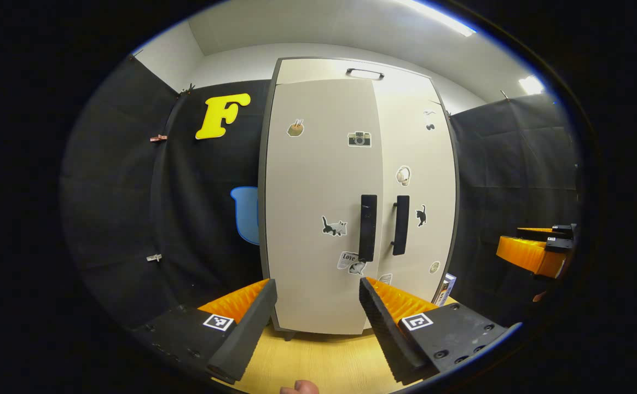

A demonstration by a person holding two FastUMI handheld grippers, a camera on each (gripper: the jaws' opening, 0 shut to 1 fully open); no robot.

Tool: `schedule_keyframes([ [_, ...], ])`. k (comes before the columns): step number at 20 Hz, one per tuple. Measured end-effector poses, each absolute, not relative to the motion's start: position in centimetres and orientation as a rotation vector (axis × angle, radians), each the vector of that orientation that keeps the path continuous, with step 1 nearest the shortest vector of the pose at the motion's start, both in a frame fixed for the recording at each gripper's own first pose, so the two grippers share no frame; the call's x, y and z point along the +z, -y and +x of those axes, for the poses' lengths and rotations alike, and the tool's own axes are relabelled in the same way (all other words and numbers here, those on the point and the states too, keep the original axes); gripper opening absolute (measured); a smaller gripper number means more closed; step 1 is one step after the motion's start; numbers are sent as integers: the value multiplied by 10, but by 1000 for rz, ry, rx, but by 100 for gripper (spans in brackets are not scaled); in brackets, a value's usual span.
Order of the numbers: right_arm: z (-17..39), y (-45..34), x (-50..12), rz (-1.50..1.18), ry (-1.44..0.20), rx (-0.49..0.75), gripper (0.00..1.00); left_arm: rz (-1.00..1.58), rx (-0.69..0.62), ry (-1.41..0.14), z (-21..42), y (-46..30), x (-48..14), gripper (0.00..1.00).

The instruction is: Grab one shoe with the right hand and put it into the shoe cabinet, grab the other shoe with the left hand and put it into the shoe cabinet; then close the right door with the right hand and the left door with the left hand.

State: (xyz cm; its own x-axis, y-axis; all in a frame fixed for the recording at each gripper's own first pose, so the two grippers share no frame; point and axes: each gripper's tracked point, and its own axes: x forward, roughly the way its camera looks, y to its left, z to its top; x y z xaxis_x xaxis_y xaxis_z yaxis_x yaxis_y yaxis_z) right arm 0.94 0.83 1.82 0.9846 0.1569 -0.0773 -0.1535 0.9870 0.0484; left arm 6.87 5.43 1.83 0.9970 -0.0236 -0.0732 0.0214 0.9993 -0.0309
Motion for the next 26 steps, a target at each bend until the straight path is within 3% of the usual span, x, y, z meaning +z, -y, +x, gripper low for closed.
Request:
schedule_keyframes([
  [26,15,-5,13,-6,-83,150,98,2,-29,-14,65,-48,22,95],
])
